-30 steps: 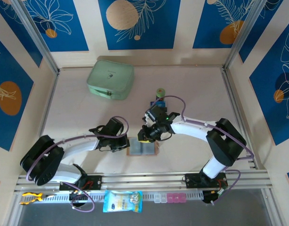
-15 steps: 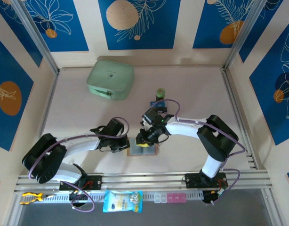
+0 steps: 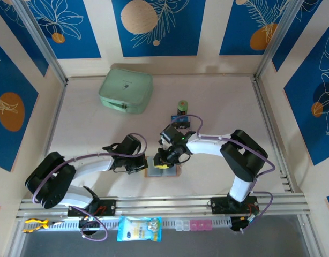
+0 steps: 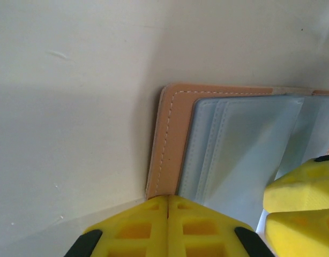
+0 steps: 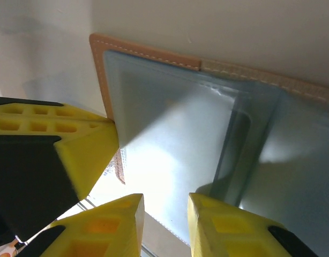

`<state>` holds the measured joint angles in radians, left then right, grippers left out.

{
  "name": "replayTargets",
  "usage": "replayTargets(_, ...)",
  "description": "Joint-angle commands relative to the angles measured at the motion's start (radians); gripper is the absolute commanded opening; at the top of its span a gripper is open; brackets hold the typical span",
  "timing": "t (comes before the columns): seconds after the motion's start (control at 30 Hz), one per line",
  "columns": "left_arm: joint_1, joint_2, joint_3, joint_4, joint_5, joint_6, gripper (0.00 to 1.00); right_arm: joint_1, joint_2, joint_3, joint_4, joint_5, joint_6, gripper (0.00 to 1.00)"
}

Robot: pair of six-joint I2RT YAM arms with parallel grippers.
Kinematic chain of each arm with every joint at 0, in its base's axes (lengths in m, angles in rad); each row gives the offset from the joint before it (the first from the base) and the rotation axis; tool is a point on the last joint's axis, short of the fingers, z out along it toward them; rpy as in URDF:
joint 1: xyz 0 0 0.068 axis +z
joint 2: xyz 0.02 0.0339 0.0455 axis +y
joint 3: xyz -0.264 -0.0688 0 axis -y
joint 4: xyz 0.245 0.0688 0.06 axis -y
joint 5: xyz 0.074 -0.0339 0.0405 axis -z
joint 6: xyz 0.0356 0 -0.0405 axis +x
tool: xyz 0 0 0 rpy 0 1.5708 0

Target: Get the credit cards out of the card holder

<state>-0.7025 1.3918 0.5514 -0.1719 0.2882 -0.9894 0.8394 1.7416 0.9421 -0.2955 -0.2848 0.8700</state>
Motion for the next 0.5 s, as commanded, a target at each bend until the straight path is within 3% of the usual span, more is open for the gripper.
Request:
replayTargets(0.0, 0.009, 0.01, -0.016, -0.047, 0.005, -0.001, 0.06, 0.007, 0.009, 0.009, -0.034, 0.014, 0.011, 0.28)
replayTargets(0.47, 0.009, 0.023, -0.016, -0.051, 0.003, -0.001, 0.06, 0.0, -0.027, -0.007, -0.1, 0.067, -0.012, 0.28)
